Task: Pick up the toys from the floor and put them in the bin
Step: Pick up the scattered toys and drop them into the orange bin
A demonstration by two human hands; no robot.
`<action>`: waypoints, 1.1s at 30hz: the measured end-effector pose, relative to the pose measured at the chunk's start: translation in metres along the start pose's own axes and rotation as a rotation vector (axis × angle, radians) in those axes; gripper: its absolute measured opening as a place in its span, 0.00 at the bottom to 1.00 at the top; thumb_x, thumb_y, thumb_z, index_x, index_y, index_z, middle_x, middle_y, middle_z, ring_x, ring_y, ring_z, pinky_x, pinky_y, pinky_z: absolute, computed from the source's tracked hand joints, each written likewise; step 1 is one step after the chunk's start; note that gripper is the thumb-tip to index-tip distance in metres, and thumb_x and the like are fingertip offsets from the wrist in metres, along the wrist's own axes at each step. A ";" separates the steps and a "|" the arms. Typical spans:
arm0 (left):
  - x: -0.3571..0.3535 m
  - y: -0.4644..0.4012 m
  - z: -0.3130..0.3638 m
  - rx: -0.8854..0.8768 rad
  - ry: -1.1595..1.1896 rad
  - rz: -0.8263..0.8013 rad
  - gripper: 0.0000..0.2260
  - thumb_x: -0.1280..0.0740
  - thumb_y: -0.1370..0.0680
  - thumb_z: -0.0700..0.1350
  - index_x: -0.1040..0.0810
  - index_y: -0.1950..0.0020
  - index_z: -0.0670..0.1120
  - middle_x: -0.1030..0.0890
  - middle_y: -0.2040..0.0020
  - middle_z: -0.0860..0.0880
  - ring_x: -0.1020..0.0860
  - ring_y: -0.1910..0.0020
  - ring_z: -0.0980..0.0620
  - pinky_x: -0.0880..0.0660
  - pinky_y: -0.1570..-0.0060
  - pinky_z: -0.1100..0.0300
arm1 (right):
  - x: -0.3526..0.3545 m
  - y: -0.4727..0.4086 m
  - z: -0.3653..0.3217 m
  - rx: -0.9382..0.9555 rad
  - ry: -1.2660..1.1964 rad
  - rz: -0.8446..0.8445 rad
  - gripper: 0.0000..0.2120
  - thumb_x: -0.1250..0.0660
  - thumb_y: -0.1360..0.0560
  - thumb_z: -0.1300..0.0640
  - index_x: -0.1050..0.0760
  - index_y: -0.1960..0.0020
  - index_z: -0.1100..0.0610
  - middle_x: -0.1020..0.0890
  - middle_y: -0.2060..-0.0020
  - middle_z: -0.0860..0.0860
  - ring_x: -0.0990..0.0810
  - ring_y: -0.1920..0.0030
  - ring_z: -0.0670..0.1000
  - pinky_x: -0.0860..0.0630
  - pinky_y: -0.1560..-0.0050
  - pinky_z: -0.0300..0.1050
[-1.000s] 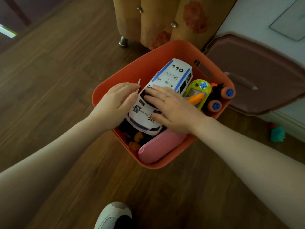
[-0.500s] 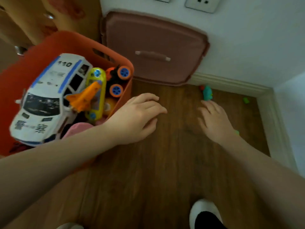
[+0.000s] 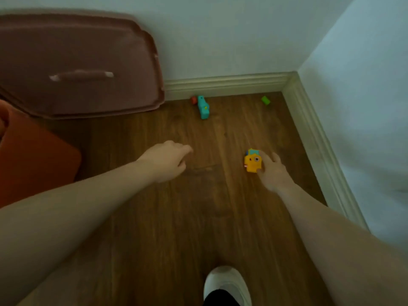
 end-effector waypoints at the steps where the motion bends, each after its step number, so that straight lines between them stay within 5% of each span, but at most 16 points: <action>1: -0.002 -0.012 0.005 -0.005 -0.034 -0.018 0.21 0.43 0.20 0.46 0.39 0.27 0.51 0.31 0.32 0.48 0.29 0.37 0.49 0.26 0.43 0.53 | -0.003 -0.007 0.002 0.020 -0.033 -0.015 0.29 0.43 0.21 0.55 0.51 0.23 0.47 0.53 0.23 0.57 0.42 0.27 0.64 0.40 0.30 0.56; 7: -0.004 -0.058 0.006 0.068 -0.167 -0.029 0.27 0.42 0.21 0.45 0.48 0.24 0.51 0.40 0.26 0.47 0.31 0.35 0.47 0.25 0.47 0.55 | -0.023 -0.036 -0.011 0.115 -0.007 -0.092 0.34 0.42 0.22 0.46 0.59 0.24 0.44 0.57 0.23 0.53 0.47 0.27 0.63 0.39 0.30 0.58; 12: -0.006 -0.087 -0.004 0.153 -0.206 -0.054 0.28 0.40 0.22 0.45 0.47 0.24 0.50 0.50 0.23 0.45 0.38 0.29 0.43 0.29 0.38 0.51 | -0.014 -0.056 -0.023 0.135 0.070 -0.062 0.29 0.33 0.26 0.50 0.41 0.29 0.51 0.43 0.31 0.57 0.37 0.34 0.62 0.30 0.41 0.55; 16: -0.007 -0.119 -0.006 0.176 -0.213 -0.045 0.29 0.39 0.23 0.41 0.48 0.24 0.51 0.55 0.23 0.45 0.37 0.31 0.41 0.29 0.39 0.49 | 0.017 -0.072 -0.022 0.094 -0.379 -0.018 0.24 0.33 0.28 0.52 0.35 0.34 0.53 0.33 0.41 0.56 0.29 0.44 0.58 0.32 0.43 0.47; 22: 0.000 -0.182 -0.003 0.064 -0.332 -0.059 0.41 0.37 0.28 0.28 0.53 0.23 0.53 0.64 0.24 0.46 0.38 0.31 0.39 0.26 0.42 0.51 | 0.053 -0.081 -0.016 0.041 -0.832 -0.022 0.16 0.36 0.31 0.55 0.28 0.43 0.47 0.25 0.51 0.51 0.27 0.57 0.49 0.34 0.63 0.41; 24: -0.009 -0.192 -0.012 0.104 -0.286 -0.129 0.39 0.37 0.26 0.30 0.54 0.23 0.54 0.61 0.23 0.46 0.36 0.32 0.39 0.29 0.40 0.51 | 0.056 -0.078 -0.013 0.059 -0.779 -0.057 0.14 0.37 0.27 0.57 0.27 0.43 0.46 0.24 0.51 0.51 0.26 0.56 0.49 0.33 0.62 0.42; 26: -0.021 -0.198 -0.015 0.123 -0.174 -0.149 0.31 0.42 0.21 0.39 0.54 0.23 0.54 0.48 0.24 0.41 0.33 0.34 0.40 0.32 0.38 0.52 | 0.056 -0.076 -0.012 0.061 -0.761 -0.062 0.14 0.38 0.27 0.57 0.27 0.43 0.47 0.24 0.49 0.51 0.26 0.54 0.50 0.31 0.60 0.42; 29: -0.026 -0.190 -0.010 0.067 -0.216 0.012 0.25 0.48 0.19 0.46 0.52 0.23 0.53 0.32 0.32 0.36 0.27 0.40 0.39 0.30 0.40 0.51 | 0.049 -0.070 -0.013 0.050 -0.782 -0.065 0.14 0.37 0.26 0.58 0.27 0.42 0.48 0.23 0.49 0.51 0.25 0.54 0.49 0.31 0.59 0.42; 33: -0.039 -0.160 -0.006 0.044 -0.195 -0.022 0.21 0.43 0.22 0.34 0.40 0.29 0.43 0.45 0.26 0.38 0.29 0.39 0.39 0.28 0.40 0.48 | 0.026 -0.061 -0.019 0.043 -0.761 -0.089 0.15 0.37 0.27 0.58 0.27 0.41 0.47 0.24 0.54 0.47 0.25 0.52 0.50 0.31 0.52 0.43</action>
Point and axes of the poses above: each hand's wrist, its own y-axis away from the middle knuckle, its own x-axis out of the back of the hand, z = x × y, the point moved 8 cm from there along -y, towards the middle knuckle
